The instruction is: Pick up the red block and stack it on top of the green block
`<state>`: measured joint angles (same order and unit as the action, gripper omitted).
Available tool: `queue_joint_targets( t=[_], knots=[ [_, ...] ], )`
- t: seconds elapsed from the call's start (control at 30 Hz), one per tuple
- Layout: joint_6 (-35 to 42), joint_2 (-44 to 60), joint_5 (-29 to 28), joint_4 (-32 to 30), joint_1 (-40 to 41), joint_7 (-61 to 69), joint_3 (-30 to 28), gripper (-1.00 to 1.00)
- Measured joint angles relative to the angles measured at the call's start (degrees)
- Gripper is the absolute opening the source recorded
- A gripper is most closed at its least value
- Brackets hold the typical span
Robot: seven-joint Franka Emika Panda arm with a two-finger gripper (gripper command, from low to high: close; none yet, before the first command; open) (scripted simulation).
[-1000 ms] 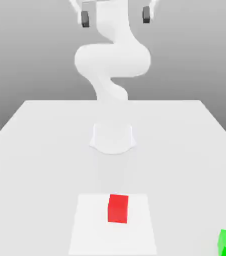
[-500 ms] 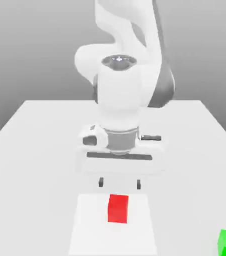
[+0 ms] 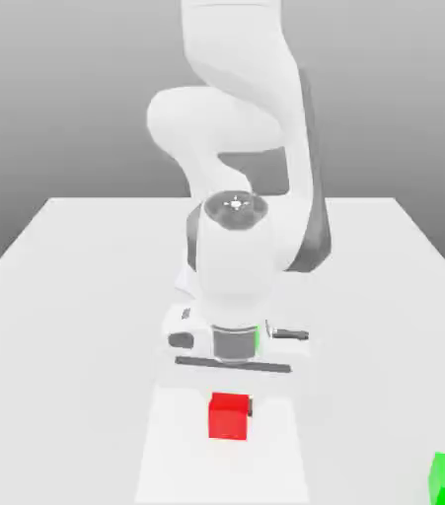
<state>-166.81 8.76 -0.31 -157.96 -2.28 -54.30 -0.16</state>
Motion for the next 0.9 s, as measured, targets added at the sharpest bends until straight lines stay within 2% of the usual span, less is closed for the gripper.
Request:
queue_joint_targets(
  t=[0.1,0.17,0.37,0.63,0.77,0.8,0.9],
  knots=[
    [5.13,-5.99,0.14,-0.89,0.11,0.06,0.14,-1.0],
    [7.82,-6.56,-0.66,1.21,-1.27,2.29,1.1,-1.0],
    [14.33,-1.16,-3.66,13.01,-6.0,14.27,5.25,-1.0],
    [22.89,7.6,-6.57,29.69,-10.91,32.1,13.69,-1.0],
    [19.06,14.74,-9.49,32.71,-12.95,33.27,13.44,-1.0],
    [17.66,16.36,-10.17,32.91,-13.38,32.9,12.95,1.0],
    [17.66,16.36,-10.17,32.91,-13.38,32.9,12.95,1.0]
  ],
)
